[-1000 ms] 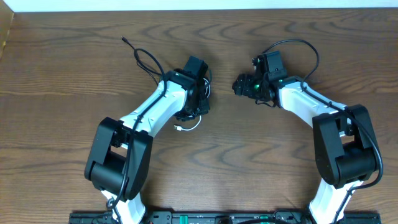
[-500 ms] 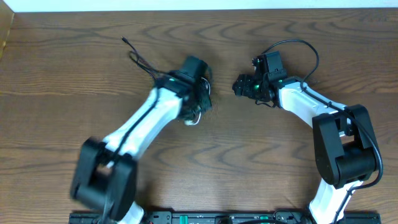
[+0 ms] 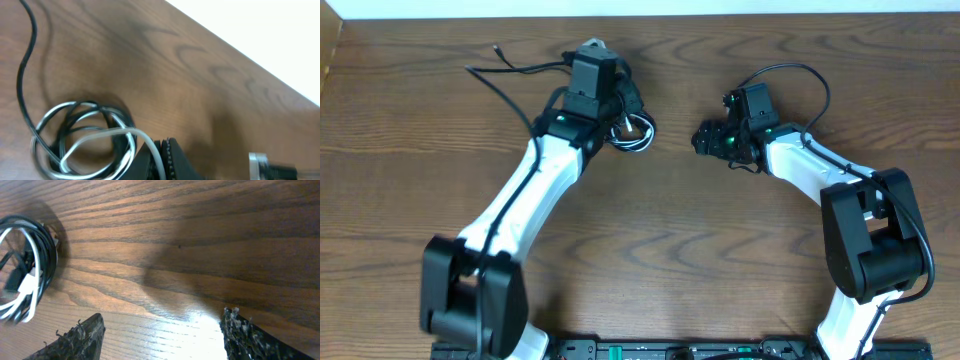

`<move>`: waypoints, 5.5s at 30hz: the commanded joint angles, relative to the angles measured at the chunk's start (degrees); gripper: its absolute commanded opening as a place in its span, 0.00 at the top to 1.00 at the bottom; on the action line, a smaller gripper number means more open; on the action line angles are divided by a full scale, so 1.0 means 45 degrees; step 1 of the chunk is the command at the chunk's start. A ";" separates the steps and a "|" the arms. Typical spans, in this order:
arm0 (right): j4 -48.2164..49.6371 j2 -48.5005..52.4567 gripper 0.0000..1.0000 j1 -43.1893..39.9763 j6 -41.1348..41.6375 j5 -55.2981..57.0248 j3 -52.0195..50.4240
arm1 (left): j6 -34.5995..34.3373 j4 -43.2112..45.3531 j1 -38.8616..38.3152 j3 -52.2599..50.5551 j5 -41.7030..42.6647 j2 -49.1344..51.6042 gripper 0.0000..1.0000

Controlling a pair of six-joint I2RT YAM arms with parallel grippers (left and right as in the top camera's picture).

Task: Untangle cables

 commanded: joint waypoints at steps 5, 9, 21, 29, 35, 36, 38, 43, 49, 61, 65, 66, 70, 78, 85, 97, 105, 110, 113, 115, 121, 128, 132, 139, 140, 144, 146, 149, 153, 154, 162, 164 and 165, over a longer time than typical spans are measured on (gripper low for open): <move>-0.0039 -0.0340 0.28 0.0078 -0.0233 0.0175 -0.0073 | -0.2409 0.4143 0.0058 -0.0097 -0.0651 0.2108 0.92; -0.0039 -0.0340 0.28 0.0078 -0.0233 0.0175 -0.0073 | -0.2404 0.5659 0.0058 -0.0092 -0.2545 0.2458 0.92; -0.0029 -0.0340 0.28 0.0160 -0.0233 0.0277 -0.0073 | -0.2137 0.2118 0.0996 -0.0092 -0.6207 0.2463 0.12; -0.0024 -0.0340 0.28 0.0160 -0.0243 0.0311 -0.0073 | 0.0359 -0.0131 0.1088 -0.0092 -0.6207 0.2278 0.03; 0.0005 -0.0340 0.28 0.0160 -0.0238 0.0321 -0.0073 | 0.3041 -0.0262 0.1010 -0.0073 -0.3852 0.0967 0.03; 0.0010 -0.0340 0.28 0.0160 -0.0238 0.0321 -0.0073 | 0.3293 -0.0257 0.0937 -0.0073 -0.3376 0.0680 0.03; 0.0015 -0.0340 0.28 0.0160 -0.0238 0.0321 -0.0073 | 0.3619 -0.0039 0.0714 -0.0073 -0.2535 0.0296 0.03; 0.0019 -0.0340 0.28 0.0160 -0.0238 0.0321 -0.0073 | 0.4954 0.0996 -0.0112 -0.0078 -0.0146 0.0335 0.03; 0.0015 -0.0340 0.27 0.0160 -0.0238 0.0321 -0.0073 | 0.6348 0.1137 -0.0733 -0.0078 0.0690 0.1690 0.05; 0.0015 -0.0340 0.26 0.0175 -0.0233 0.0316 -0.0073 | 0.7664 -0.0340 -0.0719 0.2259 0.0335 0.4153 0.14; 0.0019 -0.0340 0.26 0.0194 -0.0233 0.0316 -0.0073 | 0.8709 -0.1991 -0.0719 0.3332 0.0321 0.4969 0.23; 0.0019 -0.0340 0.26 0.0199 -0.0233 0.0316 -0.0073 | 0.8782 -0.1982 -0.0719 0.3332 0.0277 0.5027 0.26; 0.0019 -0.0340 0.26 0.0223 -0.0238 0.0321 -0.0073 | 0.9554 -0.1588 -0.0719 0.3327 -0.0685 0.5469 0.30; 0.0019 -0.0340 0.25 0.0223 -0.0238 0.0321 -0.0073 | 1.0180 -0.0690 -0.0724 0.3327 -0.0690 0.6227 0.41; 0.0019 -0.0340 0.24 0.0223 -0.0238 0.0330 -0.0073 | 1.0438 -0.0559 -0.0748 0.3327 -0.0685 0.6431 0.75; 0.0024 -0.0340 0.29 0.0219 -0.0238 0.0345 -0.0073 | 0.7791 -0.2380 -0.0801 0.3332 0.0185 0.5085 0.93; 0.2171 -0.0350 0.35 -0.0510 -0.1103 -0.4969 -0.0068 | 0.5158 -0.3691 -0.0107 0.3332 0.4575 0.2361 0.93; 0.4527 -0.0350 0.34 -0.1661 -0.1093 -0.9734 -0.0068 | 0.3177 -0.3939 0.0763 0.3327 0.7786 0.1948 0.93; 0.5780 -0.0350 0.33 -0.2142 -0.1054 -1.1890 -0.0068 | 0.2482 -0.3934 0.1020 0.3327 0.9039 0.1953 0.93; 0.6314 -0.0350 0.32 -0.2336 -0.0758 -1.2658 -0.0068 | 0.1763 -0.3823 0.1132 0.3327 0.9709 0.1953 0.93; 0.7169 -0.0350 0.32 -0.2312 0.0588 -1.2692 -0.0068 | 0.0753 -0.3347 0.1214 0.3327 1.1322 0.1953 0.93; 0.9005 -0.0350 0.39 -0.2259 0.3706 -1.1808 -0.0068 | 0.1579 -0.4478 0.1185 0.3313 0.9277 0.1953 0.93; 0.8495 -0.0345 0.39 -0.2220 0.4211 -1.0841 -0.0068 | 0.1904 -0.4595 0.1161 0.3254 0.8981 0.1953 0.93; 0.6649 -0.0345 0.38 -0.1326 0.4095 -0.8806 -0.0068 | 0.3254 -0.4726 0.0743 0.3191 0.8393 0.1953 0.93; 0.6664 -0.0345 0.40 -0.1025 0.4104 -0.8680 -0.0068 | 0.3473 -0.5207 0.0447 0.3133 0.6936 0.1957 0.93; 0.6460 -0.0345 0.42 -0.0777 0.4109 -0.8340 -0.0068 | 0.4129 -0.5819 0.0078 0.3128 0.5406 0.1957 0.92; 0.6159 -0.0345 0.43 -0.0695 0.4104 -0.7980 -0.0068 | 0.4255 -0.5945 -0.0049 0.3123 0.5085 0.1953 0.93; 0.5479 -0.0345 0.44 -0.0636 0.3920 -0.7519 -0.0068 | 0.4255 -0.5935 -0.0126 0.3123 0.4979 0.1957 0.93; 0.4216 -0.0345 0.46 -0.0554 0.3565 -0.6601 -0.0068 | 0.4250 -0.5911 -0.0126 0.3123 0.4974 0.1957 0.93; 0.3997 -0.0345 0.48 -0.0534 0.3551 -0.6358 -0.0068 | 0.4250 -0.5911 -0.0126 0.3123 0.4974 0.1953 0.93; 0.3866 -0.0345 0.51 -0.0379 0.3240 -0.6164 -0.0068 | 0.4250 -0.6003 -0.0131 0.3104 0.4983 0.1957 0.92; 0.3876 -0.0345 0.51 -0.0330 0.3245 -0.6154 -0.0068 | 0.4250 -0.5994 -0.0146 0.3084 0.4979 0.1957 0.93; 0.3900 -0.0345 0.51 -0.0291 0.3245 -0.6154 -0.0068 | 0.4245 -0.5994 -0.0151 0.3084 0.4979 0.1957 0.92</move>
